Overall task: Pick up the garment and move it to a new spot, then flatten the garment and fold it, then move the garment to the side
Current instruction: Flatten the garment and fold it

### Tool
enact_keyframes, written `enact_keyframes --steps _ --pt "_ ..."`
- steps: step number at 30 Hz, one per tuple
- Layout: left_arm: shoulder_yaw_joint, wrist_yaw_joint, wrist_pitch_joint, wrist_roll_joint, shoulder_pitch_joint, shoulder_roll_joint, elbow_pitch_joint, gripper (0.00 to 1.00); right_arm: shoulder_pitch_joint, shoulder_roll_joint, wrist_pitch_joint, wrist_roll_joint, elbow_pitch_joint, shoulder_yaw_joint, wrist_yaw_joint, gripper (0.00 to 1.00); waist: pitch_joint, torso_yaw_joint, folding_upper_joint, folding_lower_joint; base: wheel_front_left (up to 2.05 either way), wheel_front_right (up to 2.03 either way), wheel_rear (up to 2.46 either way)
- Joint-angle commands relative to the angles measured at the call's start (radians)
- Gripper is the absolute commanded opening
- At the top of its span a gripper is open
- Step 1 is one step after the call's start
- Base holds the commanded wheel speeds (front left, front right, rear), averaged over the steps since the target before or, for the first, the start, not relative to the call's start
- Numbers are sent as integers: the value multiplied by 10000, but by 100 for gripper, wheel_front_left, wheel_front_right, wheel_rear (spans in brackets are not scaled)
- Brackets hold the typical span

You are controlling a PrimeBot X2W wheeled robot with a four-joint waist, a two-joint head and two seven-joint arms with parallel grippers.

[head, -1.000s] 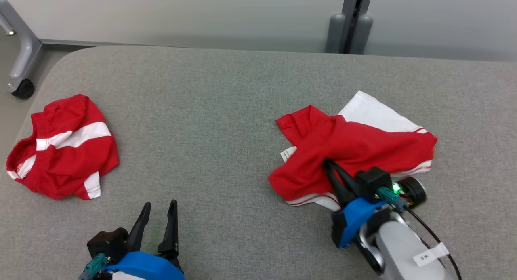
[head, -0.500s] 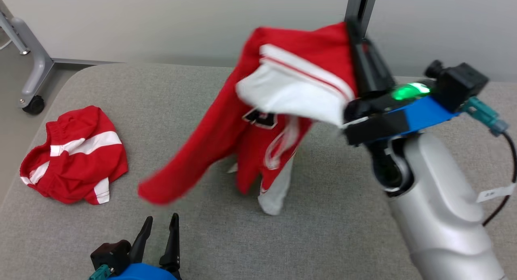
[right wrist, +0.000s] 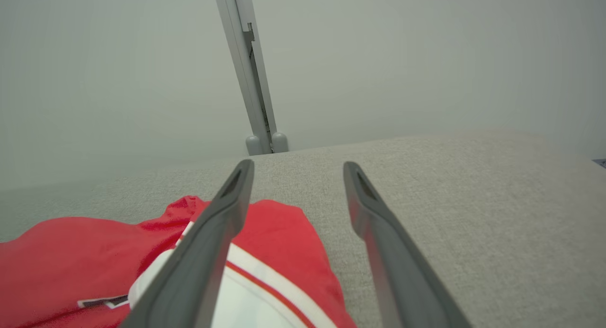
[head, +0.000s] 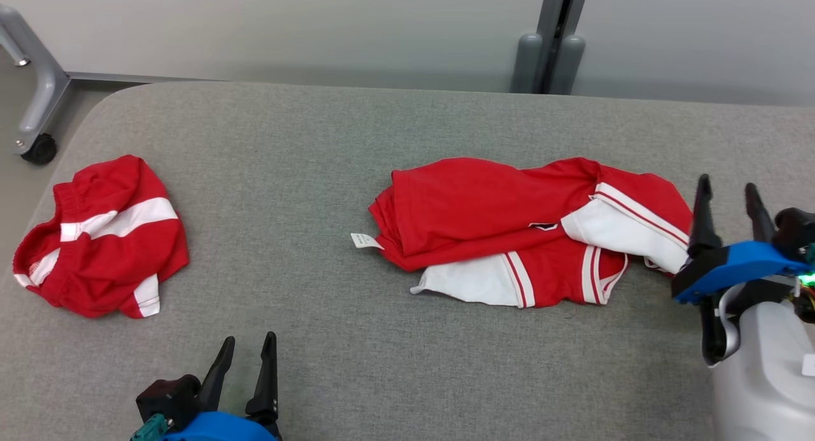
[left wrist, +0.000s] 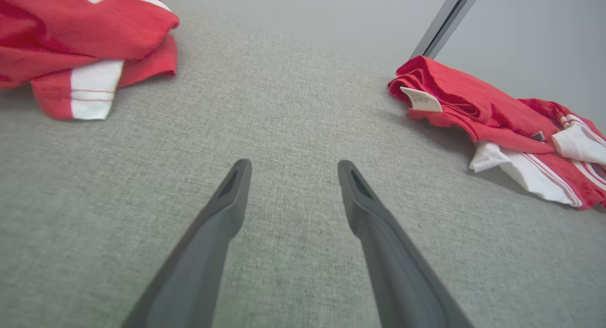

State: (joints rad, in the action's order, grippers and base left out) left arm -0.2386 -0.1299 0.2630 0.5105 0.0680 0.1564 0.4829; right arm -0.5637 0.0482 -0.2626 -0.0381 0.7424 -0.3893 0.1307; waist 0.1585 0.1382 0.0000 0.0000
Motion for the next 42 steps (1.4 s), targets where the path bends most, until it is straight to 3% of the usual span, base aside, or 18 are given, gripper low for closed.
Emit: enact_keyframes --steps 1,3,9,12,15,27,28,29,30,35,42 --pt "-3 -13 27 12 148 34 -31 100 176 26 -31 93 -89 342 2 100 -7 -60 0 0 0 0 0" --pt "-24 -13 25 15 214 22 -42 100 375 22 -31 455 -348 998 2 100 -7 -104 0 0 0 0 0" --pt "-108 -13 25 24 246 -72 -68 100 1878 36 -31 1122 -1322 4630 -1 100 -47 -140 0 0 0 0 0" --pt "-117 -13 25 42 174 -92 -83 100 2382 62 -31 1224 -1340 5785 1 100 -34 -122 0 0 0 0 0" --pt "-148 -13 25 54 121 -70 -96 100 2620 48 -31 1221 -968 6245 1 100 20 -65 0 0 0 0 0" --pt "-177 -13 25 163 382 22 -34 100 1884 43 -7 71 213 6338 1 100 350 199 0 0 0 0 0" --pt "-182 -13 25 160 402 18 -28 100 1819 43 58 53 381 6337 1 41 368 209 0 0 0 0 0" --pt "-182 -13 25 160 402 18 -28 100 1819 43 58 53 381 6337 1 41 368 209 0 0 0 0 0" --pt "-194 -13 25 159 416 10 -23 100 1779 44 99 6 528 6385 1 1 378 220 0 0 0 0 0" --pt "-135 -13 25 197 386 12 -9 100 1833 47 75 -92 1047 6457 1 0 324 141 0 0 0 0 0" --pt "21 -14 25 99 115 -19 -133 100 2827 109 10 -907 355 4679 -9 0 6 -393 0 0 0 0 0"
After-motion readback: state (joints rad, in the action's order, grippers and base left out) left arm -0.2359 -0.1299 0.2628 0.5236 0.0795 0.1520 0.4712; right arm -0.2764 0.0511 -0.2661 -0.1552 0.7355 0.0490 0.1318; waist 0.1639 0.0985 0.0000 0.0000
